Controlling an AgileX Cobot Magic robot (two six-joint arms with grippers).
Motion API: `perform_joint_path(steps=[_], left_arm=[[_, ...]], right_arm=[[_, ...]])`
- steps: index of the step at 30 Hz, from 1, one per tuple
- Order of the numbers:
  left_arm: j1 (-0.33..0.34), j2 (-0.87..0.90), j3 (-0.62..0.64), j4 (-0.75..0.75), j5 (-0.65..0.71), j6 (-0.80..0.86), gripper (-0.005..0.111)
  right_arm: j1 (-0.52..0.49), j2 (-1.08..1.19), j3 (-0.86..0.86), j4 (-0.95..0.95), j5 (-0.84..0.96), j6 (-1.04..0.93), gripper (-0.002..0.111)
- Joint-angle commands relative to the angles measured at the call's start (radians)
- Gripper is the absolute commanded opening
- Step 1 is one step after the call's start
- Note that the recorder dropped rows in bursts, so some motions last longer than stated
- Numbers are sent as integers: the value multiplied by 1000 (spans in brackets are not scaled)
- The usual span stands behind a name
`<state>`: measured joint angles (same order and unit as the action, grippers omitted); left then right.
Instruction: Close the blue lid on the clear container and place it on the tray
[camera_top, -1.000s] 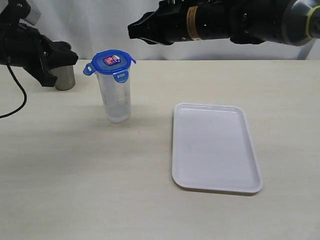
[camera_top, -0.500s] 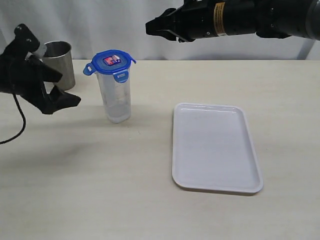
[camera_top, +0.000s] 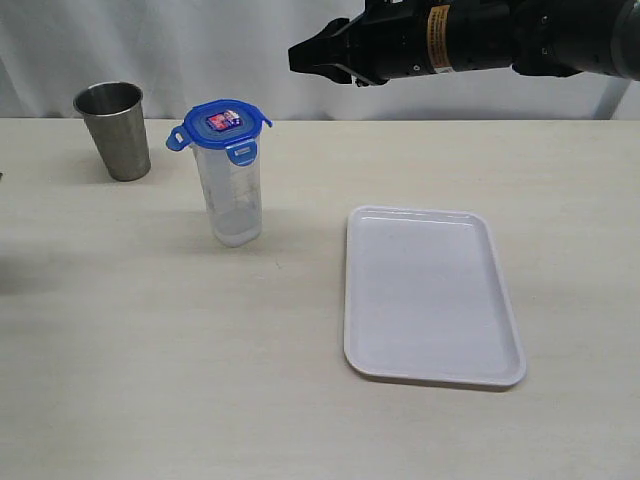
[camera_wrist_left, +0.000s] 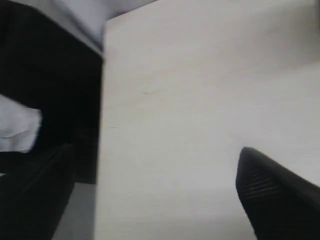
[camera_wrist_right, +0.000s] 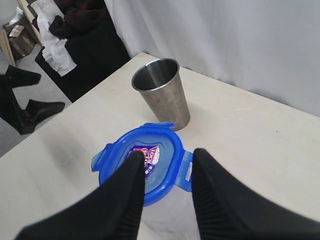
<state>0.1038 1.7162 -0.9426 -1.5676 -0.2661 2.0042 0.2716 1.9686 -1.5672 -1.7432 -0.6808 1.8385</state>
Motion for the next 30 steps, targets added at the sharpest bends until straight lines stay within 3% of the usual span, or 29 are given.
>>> perform_joint_path(steps=[1,4,7,9,16,20,22,26,28,30], left_arm=[[-14,-15,-111,-177,-116,78,88],[20,-38,-120,-177,76,-60,88],[101,-42,-94,-177,556,-204,88],[154,-29,-99,-177,752,-240,88],[221,-48,-72,-177,821,-141,88],[213,-48,-72,-177,982,45,88],[179,-48,-72,-177,887,102,88],[96,-33,-85,-177,452,140,88],[90,-20,-96,-177,388,133,88],[90,-18,-98,-177,407,111,88]], right_arm=[[-6,-3,5,-1,-7,-14,32],[-6,-1,5,-1,-18,-14,32],[-6,-1,5,-1,-22,-19,32],[-6,2,5,-1,-27,-19,32],[-6,7,5,-1,-27,-21,32],[-6,7,5,-1,-27,-21,32],[-6,7,5,-1,-27,-21,32],[-6,7,5,-1,-27,-21,32],[-6,8,5,-1,-29,-21,32],[-6,8,5,-1,-33,-21,32]])
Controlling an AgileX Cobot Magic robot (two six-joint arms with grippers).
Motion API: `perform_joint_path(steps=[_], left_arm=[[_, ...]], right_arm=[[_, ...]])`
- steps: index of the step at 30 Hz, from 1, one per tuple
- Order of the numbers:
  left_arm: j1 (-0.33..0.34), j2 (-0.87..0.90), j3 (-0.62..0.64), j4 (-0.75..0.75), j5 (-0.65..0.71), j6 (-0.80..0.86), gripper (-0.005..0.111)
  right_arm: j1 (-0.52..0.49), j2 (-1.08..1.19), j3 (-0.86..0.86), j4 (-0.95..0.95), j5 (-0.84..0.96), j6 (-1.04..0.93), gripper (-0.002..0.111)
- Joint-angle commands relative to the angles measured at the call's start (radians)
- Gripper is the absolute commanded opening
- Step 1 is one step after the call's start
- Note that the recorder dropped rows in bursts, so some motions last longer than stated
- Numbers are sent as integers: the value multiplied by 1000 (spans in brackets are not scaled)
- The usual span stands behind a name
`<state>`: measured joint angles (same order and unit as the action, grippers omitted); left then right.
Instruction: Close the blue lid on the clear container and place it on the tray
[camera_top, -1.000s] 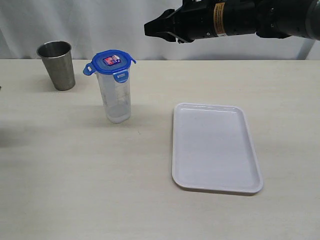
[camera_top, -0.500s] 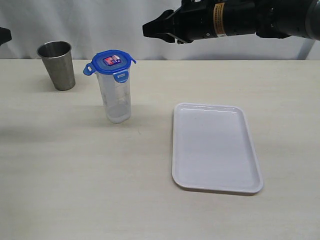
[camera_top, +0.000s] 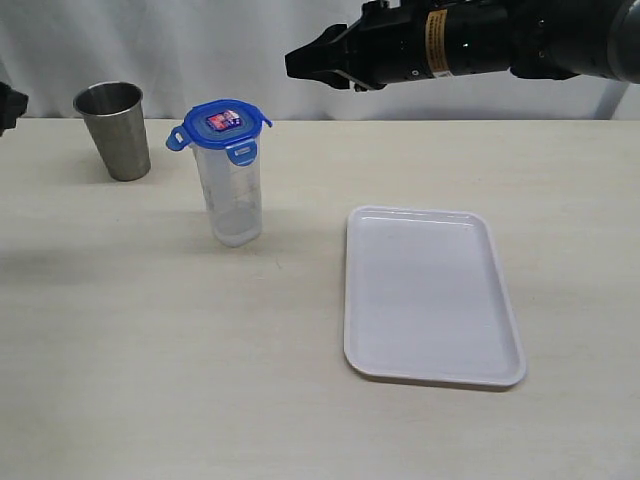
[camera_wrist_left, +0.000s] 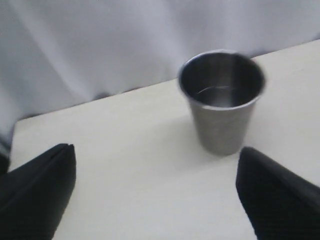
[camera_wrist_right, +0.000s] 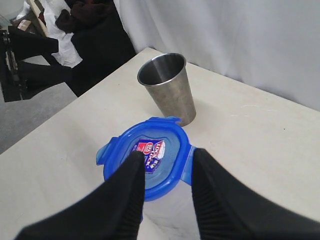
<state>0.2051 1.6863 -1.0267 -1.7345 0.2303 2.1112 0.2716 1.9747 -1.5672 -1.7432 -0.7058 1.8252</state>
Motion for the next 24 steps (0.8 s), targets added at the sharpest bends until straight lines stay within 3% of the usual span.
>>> perform_joint_path(steps=[1,9,13,18,21,24], left_arm=[[-11,12,-14,-10,-58,6,88],[-11,12,-14,-10,137,23,88],[-11,14,6,-10,140,-316,88],[-16,21,-12,33,-151,-315,88],[-49,21,-13,114,-460,-239,88],[-86,30,-34,248,-827,-293,88]], right_arm=[[-6,1,5,-1,-8,-8,32],[-6,1,5,-1,-27,-8,32],[-6,1,5,-1,-31,-8,32],[-6,1,5,-1,-25,-8,32],[-6,1,5,-1,-28,-8,32],[-6,1,5,-1,-28,-8,32]])
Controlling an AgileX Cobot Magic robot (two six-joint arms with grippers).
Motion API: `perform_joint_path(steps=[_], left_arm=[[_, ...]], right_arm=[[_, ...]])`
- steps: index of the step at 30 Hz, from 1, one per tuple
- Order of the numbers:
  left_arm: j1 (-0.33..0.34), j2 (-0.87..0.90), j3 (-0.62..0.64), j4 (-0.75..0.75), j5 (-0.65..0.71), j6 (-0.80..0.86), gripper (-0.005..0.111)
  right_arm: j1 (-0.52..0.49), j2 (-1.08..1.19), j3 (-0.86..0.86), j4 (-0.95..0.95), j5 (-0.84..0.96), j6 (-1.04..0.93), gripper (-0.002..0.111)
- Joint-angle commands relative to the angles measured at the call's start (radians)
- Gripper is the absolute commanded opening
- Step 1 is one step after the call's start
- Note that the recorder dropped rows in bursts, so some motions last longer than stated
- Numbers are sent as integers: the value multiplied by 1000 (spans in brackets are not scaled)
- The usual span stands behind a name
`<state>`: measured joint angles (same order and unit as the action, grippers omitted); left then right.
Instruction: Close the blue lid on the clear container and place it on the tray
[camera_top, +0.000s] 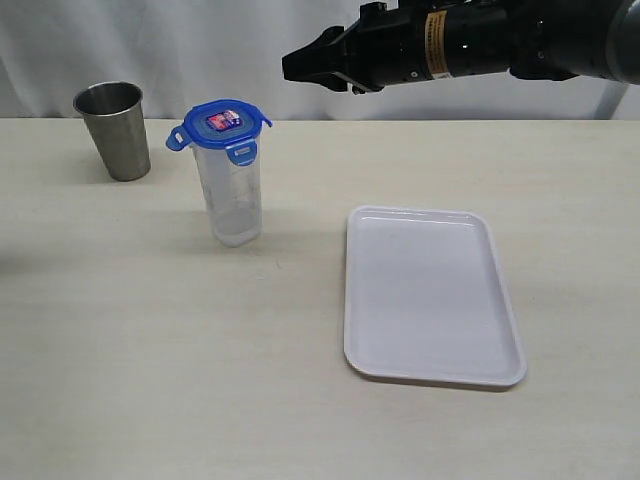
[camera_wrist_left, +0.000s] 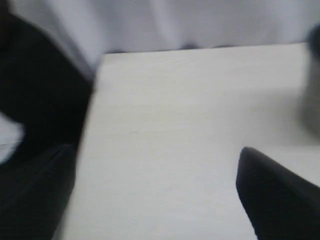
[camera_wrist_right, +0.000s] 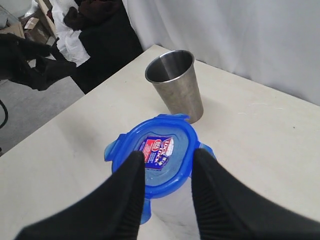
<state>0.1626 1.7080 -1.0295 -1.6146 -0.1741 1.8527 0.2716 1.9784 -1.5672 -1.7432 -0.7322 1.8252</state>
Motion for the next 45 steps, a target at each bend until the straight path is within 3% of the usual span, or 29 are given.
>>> perform_joint_path(steps=[1,4,6,8,12,15,18,20,24,26,29,33,36,40,45], left_arm=[[-58,9,-47,136,-568,-114,88],[-78,-9,-83,79,-724,-390,88],[-80,-48,-78,57,-561,-452,88],[-52,-87,-71,59,-247,-518,88],[-3,-119,-71,143,31,-1063,88],[-2,-121,-69,430,60,-1267,88],[-27,-137,-22,659,-79,-1421,88],[-38,-147,29,862,-166,-1614,88],[-40,-149,105,1615,-269,-2158,88],[-40,-142,136,1816,-371,-2344,88],[-59,-132,170,1982,-410,-2372,88],[-65,-109,268,1909,-458,-2334,88],[-77,-70,374,1875,-604,-2261,88],[-141,15,474,1891,-808,-2141,88],[-216,139,487,1890,-887,-1984,88]], right_arm=[[-6,-2,5,-1,-2,-8,32],[-6,-2,5,-1,-2,-8,32],[-6,-2,5,-1,-3,-8,32],[-6,-2,5,-1,-3,-8,32],[-6,-2,5,-1,-3,-8,32],[-6,-2,5,-1,-3,-8,32],[-6,-2,5,-1,-3,-8,32],[-6,-2,5,-1,-3,-10,32],[-6,-2,5,-1,-3,-17,32],[-6,-2,5,-1,-1,-24,32],[-6,-2,5,-1,-3,-23,32],[-6,-2,5,-1,-3,-23,32],[-6,-2,5,-1,-4,-23,32],[-6,-2,5,-1,-4,-23,32],[-6,-2,5,-1,-21,-23,32]])
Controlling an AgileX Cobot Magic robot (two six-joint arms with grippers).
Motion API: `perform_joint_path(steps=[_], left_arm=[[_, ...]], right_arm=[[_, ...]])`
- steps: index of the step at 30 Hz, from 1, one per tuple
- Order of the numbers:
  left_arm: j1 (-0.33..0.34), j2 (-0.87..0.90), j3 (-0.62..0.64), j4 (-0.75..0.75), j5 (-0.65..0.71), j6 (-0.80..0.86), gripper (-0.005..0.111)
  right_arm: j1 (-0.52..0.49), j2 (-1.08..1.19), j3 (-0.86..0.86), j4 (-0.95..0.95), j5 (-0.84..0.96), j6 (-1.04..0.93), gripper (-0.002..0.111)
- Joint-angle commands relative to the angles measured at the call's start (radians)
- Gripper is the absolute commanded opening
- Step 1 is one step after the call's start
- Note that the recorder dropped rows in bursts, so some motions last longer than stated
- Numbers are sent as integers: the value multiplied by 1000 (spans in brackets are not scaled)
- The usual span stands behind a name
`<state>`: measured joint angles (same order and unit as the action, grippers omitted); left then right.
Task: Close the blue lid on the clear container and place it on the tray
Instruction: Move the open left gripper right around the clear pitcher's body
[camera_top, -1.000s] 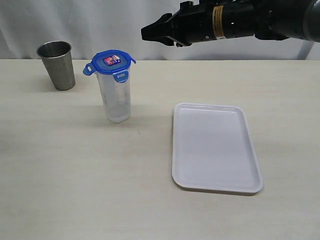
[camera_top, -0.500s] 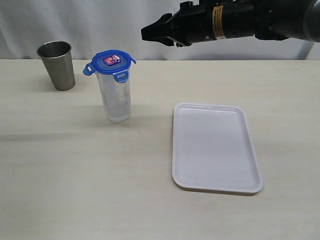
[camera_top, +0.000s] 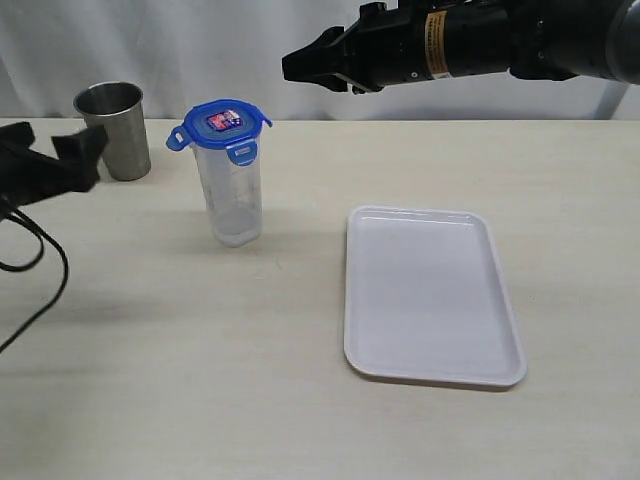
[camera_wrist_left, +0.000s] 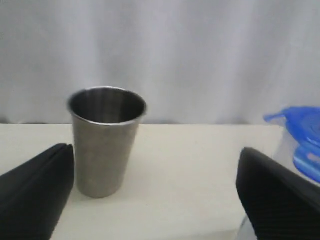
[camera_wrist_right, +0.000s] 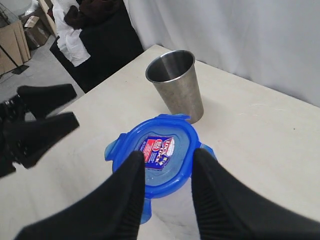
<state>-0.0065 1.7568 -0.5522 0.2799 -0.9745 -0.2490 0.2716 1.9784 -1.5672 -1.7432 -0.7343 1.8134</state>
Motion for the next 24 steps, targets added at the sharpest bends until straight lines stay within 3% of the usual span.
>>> perform_joint_path(steps=[1,8,13,22,24], left_arm=[[-52,119,10,-4,-107,126,88],[-52,268,8,105,-242,202,88],[-52,302,-44,166,-247,197,88],[-52,302,-102,154,-69,229,88],[-52,302,-102,212,-72,310,88]], right_arm=[[-6,-2,5,-1,-21,-12,32],[-6,-2,5,-1,-15,-23,32],[-6,-2,5,-1,3,-23,32],[-6,-2,5,-1,3,-23,32],[-6,-2,5,-1,3,-23,32]])
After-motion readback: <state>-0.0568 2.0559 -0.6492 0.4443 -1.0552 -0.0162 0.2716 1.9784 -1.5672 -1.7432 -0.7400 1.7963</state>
